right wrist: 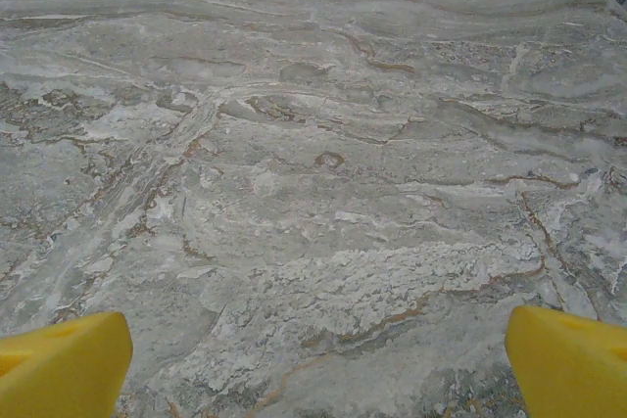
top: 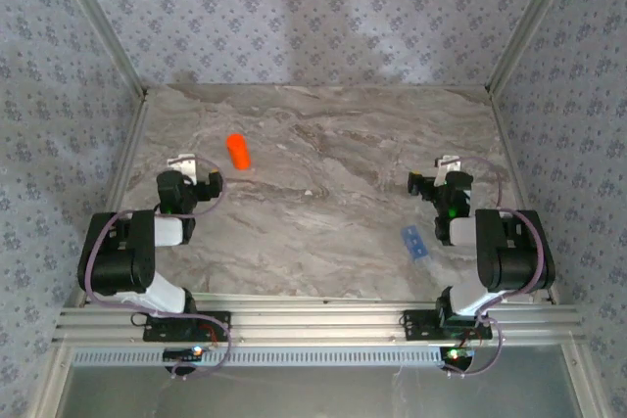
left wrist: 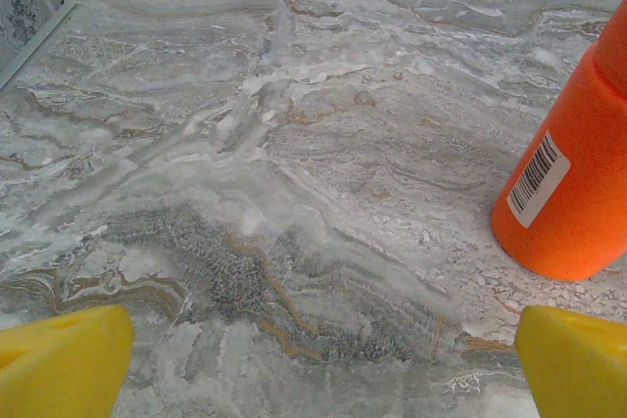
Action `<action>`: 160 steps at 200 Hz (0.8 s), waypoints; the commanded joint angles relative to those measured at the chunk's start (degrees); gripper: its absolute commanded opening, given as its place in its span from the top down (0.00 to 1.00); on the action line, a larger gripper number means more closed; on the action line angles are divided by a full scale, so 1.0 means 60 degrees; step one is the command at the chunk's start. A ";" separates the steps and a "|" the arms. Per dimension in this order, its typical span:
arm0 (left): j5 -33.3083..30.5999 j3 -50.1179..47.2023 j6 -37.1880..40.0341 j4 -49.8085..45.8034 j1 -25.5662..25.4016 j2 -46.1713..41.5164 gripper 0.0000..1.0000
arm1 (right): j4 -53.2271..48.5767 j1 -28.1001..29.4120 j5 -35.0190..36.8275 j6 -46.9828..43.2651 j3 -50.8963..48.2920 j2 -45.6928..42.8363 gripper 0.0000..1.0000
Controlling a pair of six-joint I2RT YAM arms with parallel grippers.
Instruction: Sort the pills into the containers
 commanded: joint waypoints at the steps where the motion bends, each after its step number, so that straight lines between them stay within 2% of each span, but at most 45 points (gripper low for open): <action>1: -0.0069 0.0185 -0.0099 0.0011 -0.0019 0.0042 0.00 | 0.0015 0.0015 -0.0021 -0.0255 0.0189 -0.0064 0.00; 122: -0.0068 0.0183 -0.0107 0.0011 -0.0024 0.0029 0.00 | -0.0007 -0.0028 -0.0107 -0.0216 0.0191 -0.0073 0.00; 138: -0.0397 0.0143 -0.0271 0.0045 0.0003 0.0015 0.00 | -0.0003 -0.0057 -0.0162 -0.0199 0.0189 -0.0071 0.00; 160: 0.0110 0.0022 -0.0427 0.0293 0.0265 0.0008 0.00 | 0.0000 -0.0076 -0.0163 -0.0199 0.0191 -0.0070 0.00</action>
